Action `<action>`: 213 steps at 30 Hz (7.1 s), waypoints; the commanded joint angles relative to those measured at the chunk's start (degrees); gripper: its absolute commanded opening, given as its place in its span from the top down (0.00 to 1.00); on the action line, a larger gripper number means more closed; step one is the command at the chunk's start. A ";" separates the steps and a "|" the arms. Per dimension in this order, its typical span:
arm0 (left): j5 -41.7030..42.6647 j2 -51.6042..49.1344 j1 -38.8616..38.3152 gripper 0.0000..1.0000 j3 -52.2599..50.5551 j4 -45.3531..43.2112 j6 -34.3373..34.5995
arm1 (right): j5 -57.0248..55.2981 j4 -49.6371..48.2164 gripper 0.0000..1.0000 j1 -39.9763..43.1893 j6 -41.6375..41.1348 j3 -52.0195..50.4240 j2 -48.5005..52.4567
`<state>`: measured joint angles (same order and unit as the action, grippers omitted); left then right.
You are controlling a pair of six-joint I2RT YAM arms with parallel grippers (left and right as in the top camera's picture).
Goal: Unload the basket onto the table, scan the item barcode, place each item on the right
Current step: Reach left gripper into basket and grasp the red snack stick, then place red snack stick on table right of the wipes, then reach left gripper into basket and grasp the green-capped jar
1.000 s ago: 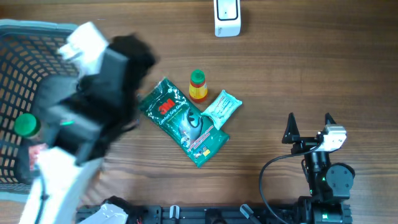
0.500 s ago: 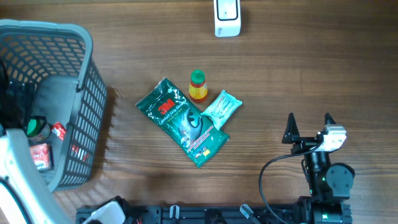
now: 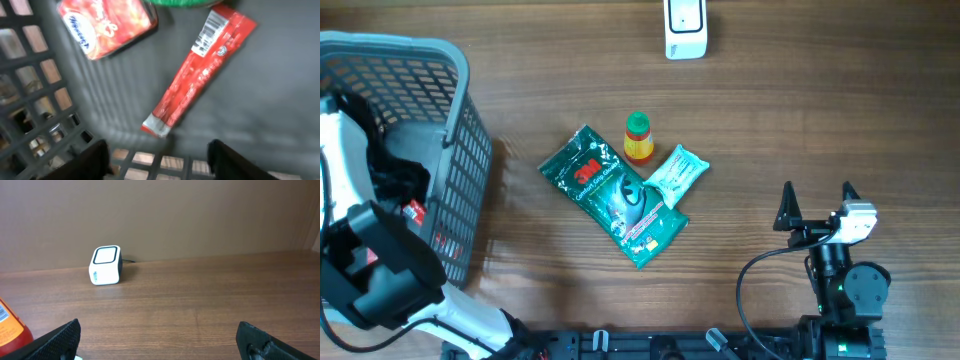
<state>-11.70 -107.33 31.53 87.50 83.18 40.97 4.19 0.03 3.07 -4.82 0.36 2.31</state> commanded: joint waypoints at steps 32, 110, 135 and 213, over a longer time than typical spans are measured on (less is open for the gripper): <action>3.15 -0.26 0.20 0.76 -36.20 -29.51 -0.24 | -0.35 -0.13 0.00 -0.17 0.35 -0.07 -0.15; -13.81 15.82 -69.59 0.29 19.12 -29.03 -10.73 | -0.37 -0.13 0.00 -0.17 0.33 -0.07 -0.15; -9.77 29.53 -3.67 0.00 9.64 5.90 19.91 | -0.35 -0.13 0.00 -0.17 0.33 -0.07 -0.15; 0.74 21.03 13.31 0.00 -20.02 -35.12 -10.12 | -0.35 -0.13 0.00 -0.17 0.33 -0.07 -0.15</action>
<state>-12.91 -81.84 45.06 68.29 47.83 30.70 4.19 0.03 3.07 -4.84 0.36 2.31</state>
